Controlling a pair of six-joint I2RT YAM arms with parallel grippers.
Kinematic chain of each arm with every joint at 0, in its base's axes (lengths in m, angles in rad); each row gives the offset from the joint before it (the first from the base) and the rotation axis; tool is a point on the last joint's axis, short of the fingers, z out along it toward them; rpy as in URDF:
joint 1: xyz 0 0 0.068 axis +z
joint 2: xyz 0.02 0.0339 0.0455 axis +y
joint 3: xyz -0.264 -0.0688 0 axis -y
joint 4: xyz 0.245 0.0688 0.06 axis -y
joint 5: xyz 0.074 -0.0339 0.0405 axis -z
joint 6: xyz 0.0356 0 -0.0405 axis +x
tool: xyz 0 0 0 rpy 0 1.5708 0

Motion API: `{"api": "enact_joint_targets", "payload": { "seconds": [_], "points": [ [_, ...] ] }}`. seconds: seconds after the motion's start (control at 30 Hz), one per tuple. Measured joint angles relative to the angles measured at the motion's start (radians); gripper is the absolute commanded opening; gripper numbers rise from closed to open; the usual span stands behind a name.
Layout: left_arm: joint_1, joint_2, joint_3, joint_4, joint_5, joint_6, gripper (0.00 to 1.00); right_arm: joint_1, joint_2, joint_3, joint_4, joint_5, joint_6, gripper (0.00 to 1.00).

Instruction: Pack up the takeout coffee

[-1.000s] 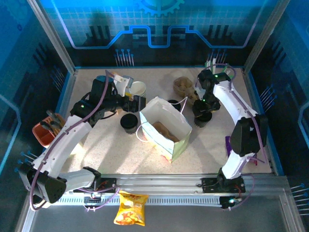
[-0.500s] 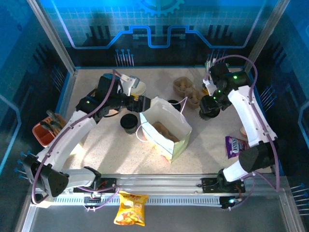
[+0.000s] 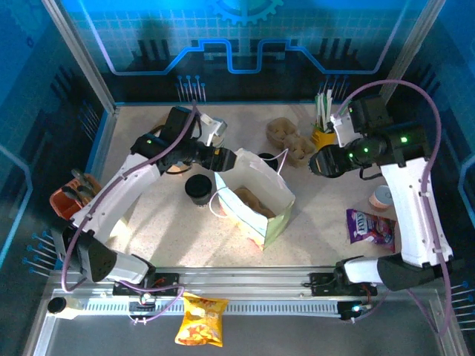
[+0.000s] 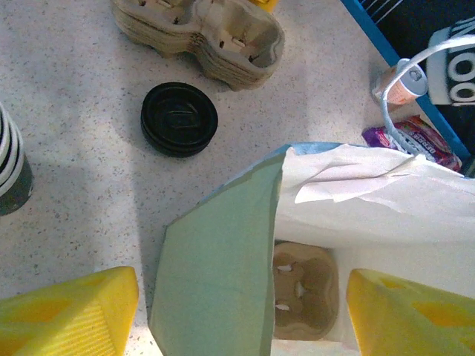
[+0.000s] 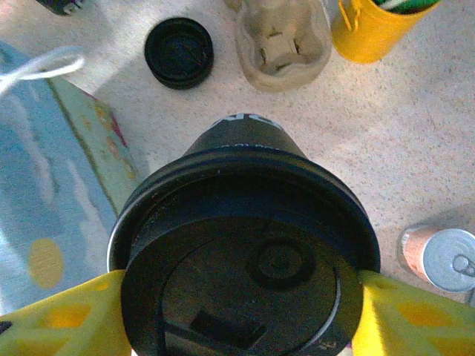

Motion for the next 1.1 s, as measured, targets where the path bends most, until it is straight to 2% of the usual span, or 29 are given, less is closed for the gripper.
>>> {"api": "enact_joint_targets", "payload": {
  "seconds": [0.3,0.63,1.1],
  "points": [
    [-0.012,0.066,0.066,-0.058,0.008,0.044,0.49,0.000,-0.032,0.090,-0.032,-0.045,0.001,0.53],
    [-0.016,0.087,0.079,-0.075,0.017,0.046,0.30,0.010,-0.062,0.150,-0.034,-0.111,0.020,0.51],
    [-0.016,0.090,0.079,-0.081,0.020,0.044,0.11,0.068,-0.064,0.230,-0.032,-0.182,0.053,0.50]
  ]
}}
